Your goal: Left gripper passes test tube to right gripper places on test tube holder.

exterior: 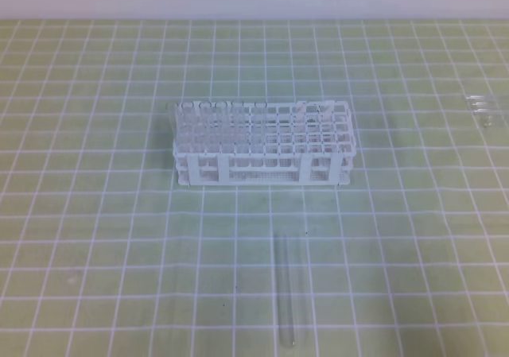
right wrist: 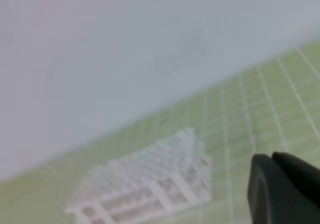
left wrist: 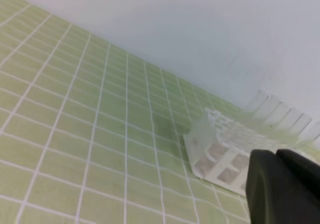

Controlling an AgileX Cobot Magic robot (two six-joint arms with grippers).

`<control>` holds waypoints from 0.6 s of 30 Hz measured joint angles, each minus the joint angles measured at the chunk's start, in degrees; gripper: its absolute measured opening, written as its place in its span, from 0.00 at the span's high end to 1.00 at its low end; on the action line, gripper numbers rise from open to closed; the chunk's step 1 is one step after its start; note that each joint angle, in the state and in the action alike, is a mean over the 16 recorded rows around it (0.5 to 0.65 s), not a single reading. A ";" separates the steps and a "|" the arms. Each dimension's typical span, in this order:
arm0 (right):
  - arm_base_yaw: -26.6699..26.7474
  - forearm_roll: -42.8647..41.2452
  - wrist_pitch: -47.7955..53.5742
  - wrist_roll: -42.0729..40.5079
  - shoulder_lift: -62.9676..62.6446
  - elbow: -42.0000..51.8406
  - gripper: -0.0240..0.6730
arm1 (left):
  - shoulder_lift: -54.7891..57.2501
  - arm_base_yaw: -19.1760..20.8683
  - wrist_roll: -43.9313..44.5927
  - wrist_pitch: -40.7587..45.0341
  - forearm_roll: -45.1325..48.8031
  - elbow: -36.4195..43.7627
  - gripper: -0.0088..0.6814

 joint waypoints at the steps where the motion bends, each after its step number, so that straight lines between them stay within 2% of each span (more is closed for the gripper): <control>1: 0.00 -0.05 1.11 0.00 1.10 -1.14 0.99 | 0.52 0.00 0.05 0.41 -0.37 -0.57 0.99; 9: 0.00 -3.69 12.87 0.00 15.47 -14.98 0.99 | 9.95 -0.03 2.03 5.90 -2.54 -9.00 0.99; 18: 0.00 -10.40 27.30 -0.07 33.93 -28.66 0.99 | 31.13 -0.47 11.43 19.44 -6.96 -24.48 0.99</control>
